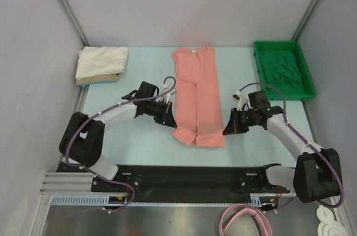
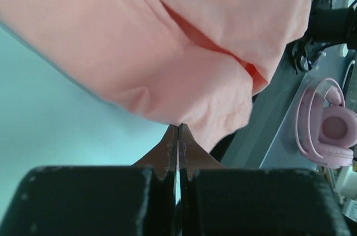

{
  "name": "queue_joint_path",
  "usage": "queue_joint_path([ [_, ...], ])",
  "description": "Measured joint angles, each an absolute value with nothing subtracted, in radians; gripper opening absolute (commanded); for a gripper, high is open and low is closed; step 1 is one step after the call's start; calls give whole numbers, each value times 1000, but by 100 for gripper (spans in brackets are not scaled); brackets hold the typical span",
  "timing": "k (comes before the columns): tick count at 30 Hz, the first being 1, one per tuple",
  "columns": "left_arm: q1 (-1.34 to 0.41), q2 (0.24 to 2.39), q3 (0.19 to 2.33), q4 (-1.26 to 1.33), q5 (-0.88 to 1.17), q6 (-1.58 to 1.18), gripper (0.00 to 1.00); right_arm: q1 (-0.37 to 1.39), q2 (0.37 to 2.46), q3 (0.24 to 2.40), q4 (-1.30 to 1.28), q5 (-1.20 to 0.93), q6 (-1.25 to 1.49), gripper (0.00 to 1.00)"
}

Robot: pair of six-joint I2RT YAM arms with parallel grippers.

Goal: Fold and stack the t-shirts
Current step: Fold the tshirt

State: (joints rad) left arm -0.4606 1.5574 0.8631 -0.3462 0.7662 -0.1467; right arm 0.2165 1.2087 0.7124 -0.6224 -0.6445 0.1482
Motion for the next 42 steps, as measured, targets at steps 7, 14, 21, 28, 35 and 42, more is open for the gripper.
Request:
queue_joint_path([
  [7, -428, 1563, 987, -392, 767, -85, 0, 194, 1257, 815, -632, -663, 106, 0],
  [14, -418, 1650, 1094, -416, 766, -56, 0, 189, 1446, 1011, -599, -672, 61, 0],
  [21, -373, 1744, 1195, -368, 762, -70, 0, 172, 1577, 1104, -515, -670, 48, 0],
  [28, -337, 1869, 1327, -306, 730, -105, 0, 147, 1700, 1217, -430, -662, 48, 0],
  [35, -312, 2061, 1567, -297, 696, -131, 0, 133, 1904, 1402, -343, -658, 70, 0],
  [42, -289, 2186, 1702, -316, 651, -167, 29, 119, 2061, 1562, -302, -663, 108, 52],
])
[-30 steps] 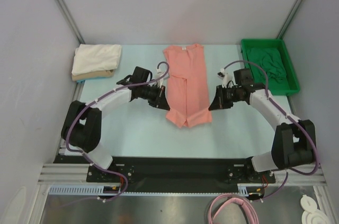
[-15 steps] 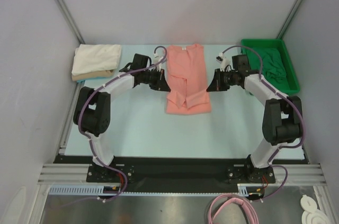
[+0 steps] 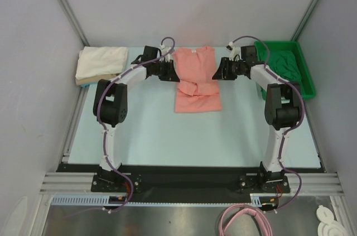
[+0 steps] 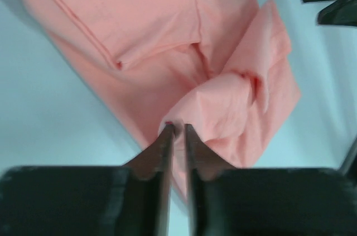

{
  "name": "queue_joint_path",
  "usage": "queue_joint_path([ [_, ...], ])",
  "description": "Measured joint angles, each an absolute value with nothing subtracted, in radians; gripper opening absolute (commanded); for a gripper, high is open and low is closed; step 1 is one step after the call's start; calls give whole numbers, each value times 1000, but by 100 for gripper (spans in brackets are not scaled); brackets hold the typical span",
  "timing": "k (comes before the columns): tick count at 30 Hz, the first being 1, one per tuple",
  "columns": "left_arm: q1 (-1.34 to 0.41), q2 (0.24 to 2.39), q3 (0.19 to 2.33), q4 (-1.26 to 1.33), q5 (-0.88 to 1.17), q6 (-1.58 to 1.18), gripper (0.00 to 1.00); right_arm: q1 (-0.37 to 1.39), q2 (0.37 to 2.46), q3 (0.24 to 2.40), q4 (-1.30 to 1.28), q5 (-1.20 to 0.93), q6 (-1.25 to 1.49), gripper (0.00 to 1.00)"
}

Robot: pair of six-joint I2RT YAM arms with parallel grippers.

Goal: Fold and stack the t-shirts
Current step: Fold the tshirt

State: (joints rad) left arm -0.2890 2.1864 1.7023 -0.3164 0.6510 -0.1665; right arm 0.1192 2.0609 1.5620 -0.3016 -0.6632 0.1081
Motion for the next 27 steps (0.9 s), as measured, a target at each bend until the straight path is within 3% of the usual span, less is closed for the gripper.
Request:
queue_joint_path([
  [1, -284, 2186, 1702, -324, 644, -171, 42, 115, 2061, 1562, -302, -664, 110, 53],
  [4, -266, 2178, 1702, -327, 635, -178, 56, 93, 2040, 1539, -284, -666, 116, 53],
  [13, -234, 2035, 1553, -424, 741, -177, 57, 43, 1861, 1376, -422, -726, 79, 52],
  [27, -274, 2101, 1383, -549, 839, -159, 60, 85, 1917, 1241, -575, -752, 21, 49],
])
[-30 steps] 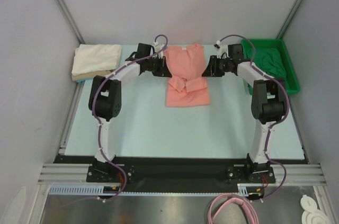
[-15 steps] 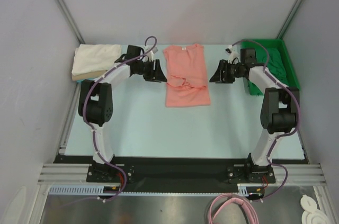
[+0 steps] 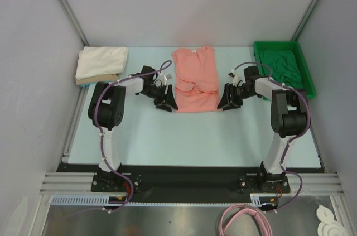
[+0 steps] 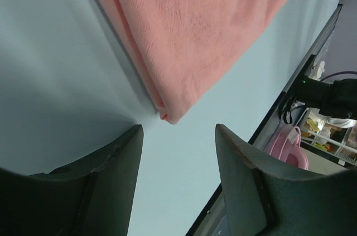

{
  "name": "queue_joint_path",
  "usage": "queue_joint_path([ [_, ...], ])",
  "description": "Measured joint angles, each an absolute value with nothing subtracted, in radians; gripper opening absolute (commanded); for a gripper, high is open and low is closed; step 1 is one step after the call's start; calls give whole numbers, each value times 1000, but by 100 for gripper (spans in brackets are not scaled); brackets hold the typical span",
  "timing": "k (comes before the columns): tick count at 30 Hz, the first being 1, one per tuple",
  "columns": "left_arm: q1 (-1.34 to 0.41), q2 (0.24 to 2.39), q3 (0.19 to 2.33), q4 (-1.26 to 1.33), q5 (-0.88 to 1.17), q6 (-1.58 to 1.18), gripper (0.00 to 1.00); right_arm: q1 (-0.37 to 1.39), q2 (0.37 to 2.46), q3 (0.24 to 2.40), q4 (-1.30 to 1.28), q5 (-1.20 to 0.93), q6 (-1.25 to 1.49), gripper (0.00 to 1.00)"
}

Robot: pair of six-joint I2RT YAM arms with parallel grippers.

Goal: Fold and stack the t-shirts
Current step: Fold the tshirt

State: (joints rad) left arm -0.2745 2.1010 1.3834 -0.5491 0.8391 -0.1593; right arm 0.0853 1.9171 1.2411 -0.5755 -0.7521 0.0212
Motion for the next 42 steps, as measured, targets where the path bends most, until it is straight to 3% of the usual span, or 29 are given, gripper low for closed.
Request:
queue_joint_path([
  [12, -292, 2141, 1391, -541, 903, -187, 53, 88, 1961, 1225, -555, -753, 21, 48],
  [18, -292, 2160, 1404, -541, 913, -203, 48, 90, 1990, 1227, -536, -779, 28, 43],
  [19, -292, 2162, 1405, -541, 915, -205, 43, 91, 1991, 1227, -530, -780, 29, 40],
  [20, -292, 2165, 1405, -541, 914, -209, 40, 92, 1994, 1227, -523, -780, 30, 27],
  [23, -292, 2180, 1410, -536, 914, -213, 30, 96, 2009, 1228, -498, -779, 34, 11],
  [27, -292, 2190, 1410, -530, 915, -221, 12, 99, 2018, 1227, -479, -784, 48, 1],
  [28, -292, 2191, 1410, -527, 916, -223, 1, 99, 2018, 1227, -471, -785, 51, 0],
  [42, -263, 2085, 1401, -522, 928, -229, 0, 77, 1835, 1160, -443, -800, 39, 0],
])
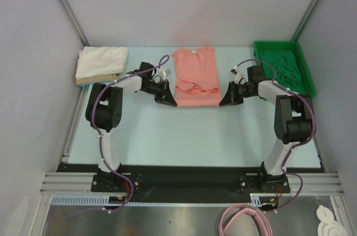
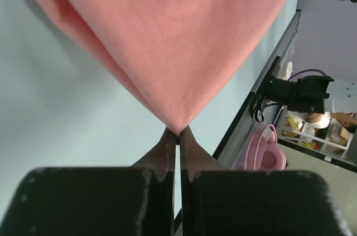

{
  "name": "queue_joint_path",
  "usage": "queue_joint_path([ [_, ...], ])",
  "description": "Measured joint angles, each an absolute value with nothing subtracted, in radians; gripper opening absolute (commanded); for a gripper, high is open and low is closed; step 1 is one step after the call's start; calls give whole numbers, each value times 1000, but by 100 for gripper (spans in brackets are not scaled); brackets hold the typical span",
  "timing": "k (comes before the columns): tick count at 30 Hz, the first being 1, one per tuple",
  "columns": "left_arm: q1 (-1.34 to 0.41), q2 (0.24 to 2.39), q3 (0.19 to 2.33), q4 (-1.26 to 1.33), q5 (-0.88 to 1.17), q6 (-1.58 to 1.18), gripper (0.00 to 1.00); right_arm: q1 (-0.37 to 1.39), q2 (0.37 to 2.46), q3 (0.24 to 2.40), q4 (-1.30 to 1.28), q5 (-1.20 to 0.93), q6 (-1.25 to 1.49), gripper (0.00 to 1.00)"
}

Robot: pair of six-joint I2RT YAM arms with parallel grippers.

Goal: Fold and stack the t-shirts
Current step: Fold the tshirt

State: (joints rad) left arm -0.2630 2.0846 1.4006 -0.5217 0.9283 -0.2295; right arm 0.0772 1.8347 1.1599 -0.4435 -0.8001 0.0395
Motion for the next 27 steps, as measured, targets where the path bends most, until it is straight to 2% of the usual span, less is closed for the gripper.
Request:
queue_joint_path([
  [16, -293, 1730, 1403, -591, 950, -179, 1, 57, 1398, 1148, -630, -829, -64, 0],
  [22, -302, 1691, 1364, -567, 951, -180, 0, 57, 1374, 1136, -648, -828, -80, 0],
  [27, -302, 1733, 1331, -567, 950, -179, 1, 57, 1435, 1122, -654, -828, -95, 0],
])
